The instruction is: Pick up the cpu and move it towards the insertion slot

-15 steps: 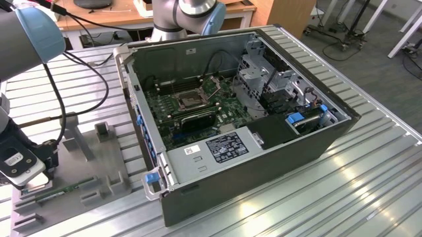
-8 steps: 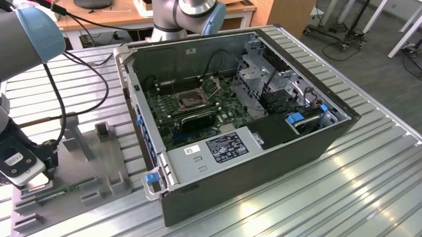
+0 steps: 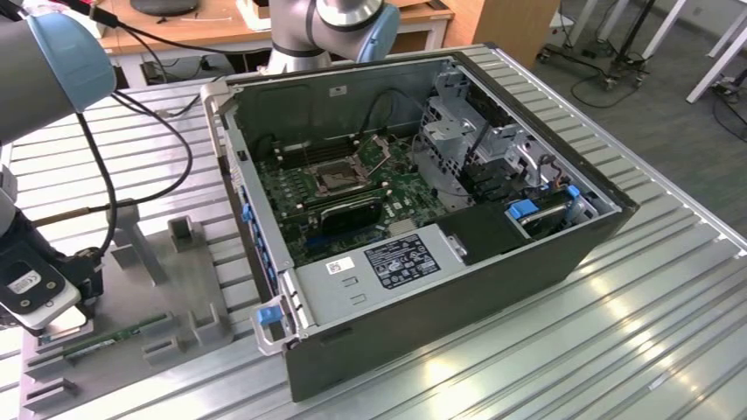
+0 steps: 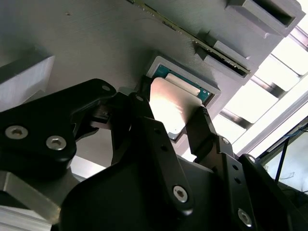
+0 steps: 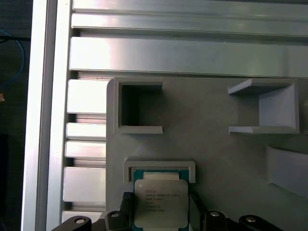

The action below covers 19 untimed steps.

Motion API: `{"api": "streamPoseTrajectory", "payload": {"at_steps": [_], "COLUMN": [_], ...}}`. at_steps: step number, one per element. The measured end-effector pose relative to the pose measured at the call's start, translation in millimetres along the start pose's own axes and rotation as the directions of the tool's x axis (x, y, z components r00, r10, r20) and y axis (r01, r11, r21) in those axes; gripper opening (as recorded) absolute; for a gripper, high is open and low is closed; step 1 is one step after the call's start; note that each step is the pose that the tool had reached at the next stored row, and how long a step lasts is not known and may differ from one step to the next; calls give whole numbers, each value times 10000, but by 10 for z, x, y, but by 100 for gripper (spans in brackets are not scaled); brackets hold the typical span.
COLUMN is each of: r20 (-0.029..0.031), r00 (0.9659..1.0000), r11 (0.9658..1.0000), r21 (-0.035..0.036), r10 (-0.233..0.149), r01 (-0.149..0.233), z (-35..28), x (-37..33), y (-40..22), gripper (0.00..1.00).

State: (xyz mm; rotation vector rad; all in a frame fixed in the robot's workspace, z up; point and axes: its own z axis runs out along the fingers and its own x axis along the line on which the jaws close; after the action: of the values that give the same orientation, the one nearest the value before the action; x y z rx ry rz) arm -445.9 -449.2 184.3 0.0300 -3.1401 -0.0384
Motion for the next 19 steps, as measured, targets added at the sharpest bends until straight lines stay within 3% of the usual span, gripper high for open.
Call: {"api": "streamPoseTrajectory", "payload": {"at_steps": [3,8,19], "r20": [4,1,0], "r00": [10000,10000,10000], "r11": [10000,10000,10000], "r21": [-3,0,0], "r10": [1,1,1], "r01": [-1,-1,-1], "z": [-6,-67,-281], "x": [-1,0,0], "y": [1,2,7], "gripper": [54,54,54]}}
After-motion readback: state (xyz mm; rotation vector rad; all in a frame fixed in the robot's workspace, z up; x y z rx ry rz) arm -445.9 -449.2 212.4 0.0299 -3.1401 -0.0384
